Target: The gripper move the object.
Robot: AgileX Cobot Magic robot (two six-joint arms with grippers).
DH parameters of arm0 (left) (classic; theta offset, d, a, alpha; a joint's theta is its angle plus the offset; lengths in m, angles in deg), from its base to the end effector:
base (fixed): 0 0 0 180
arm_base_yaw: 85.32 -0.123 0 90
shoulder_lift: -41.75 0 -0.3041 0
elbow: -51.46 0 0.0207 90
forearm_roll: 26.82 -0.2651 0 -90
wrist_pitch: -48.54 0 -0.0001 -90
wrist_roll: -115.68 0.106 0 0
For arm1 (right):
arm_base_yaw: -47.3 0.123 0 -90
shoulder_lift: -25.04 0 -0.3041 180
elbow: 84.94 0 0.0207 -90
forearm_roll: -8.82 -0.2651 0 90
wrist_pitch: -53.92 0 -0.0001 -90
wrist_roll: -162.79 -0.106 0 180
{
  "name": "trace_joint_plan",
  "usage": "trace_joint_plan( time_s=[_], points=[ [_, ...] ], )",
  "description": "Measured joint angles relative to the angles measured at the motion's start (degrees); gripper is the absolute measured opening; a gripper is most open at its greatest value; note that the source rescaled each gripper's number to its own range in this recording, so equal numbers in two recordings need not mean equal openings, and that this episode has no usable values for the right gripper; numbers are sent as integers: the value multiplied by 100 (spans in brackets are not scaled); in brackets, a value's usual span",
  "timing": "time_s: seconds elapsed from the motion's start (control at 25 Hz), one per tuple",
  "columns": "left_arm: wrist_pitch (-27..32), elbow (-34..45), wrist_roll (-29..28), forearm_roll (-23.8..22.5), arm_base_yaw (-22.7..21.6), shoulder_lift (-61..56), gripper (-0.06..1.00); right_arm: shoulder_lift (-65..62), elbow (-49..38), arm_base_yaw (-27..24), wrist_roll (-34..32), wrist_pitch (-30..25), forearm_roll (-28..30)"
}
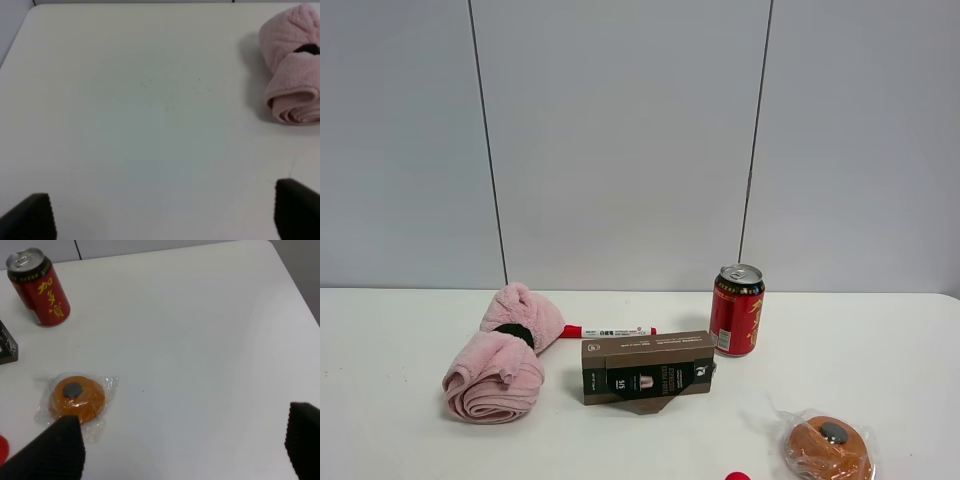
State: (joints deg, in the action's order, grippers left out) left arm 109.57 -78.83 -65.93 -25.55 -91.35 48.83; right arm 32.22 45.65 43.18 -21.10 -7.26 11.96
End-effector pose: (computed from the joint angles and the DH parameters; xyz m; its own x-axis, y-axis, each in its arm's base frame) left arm 0.0026 -0.0018 0.2735 -0.4603 -0.0877 -0.8834 -0.1059 0.9934 -0.0434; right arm 0.0015 -0.0052 0.2749 -0.4590 0.0746 -0.8853 0.1333 0.9910 0.0144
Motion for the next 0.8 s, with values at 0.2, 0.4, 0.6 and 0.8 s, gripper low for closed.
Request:
trace_joint_plan(
  time_s=[0.2,0.4,0.6,0.8],
  points=[
    [0,0,7,0,0,0,76,0,0,0,0,0,0],
    [0,0,2,0,0,0,76,0,0,0,0,0,0],
    [0,0,7,0,0,0,76,0,0,0,0,0,0],
    [0,0,7,0,0,0,76,0,0,0,0,0,0]
  ],
)
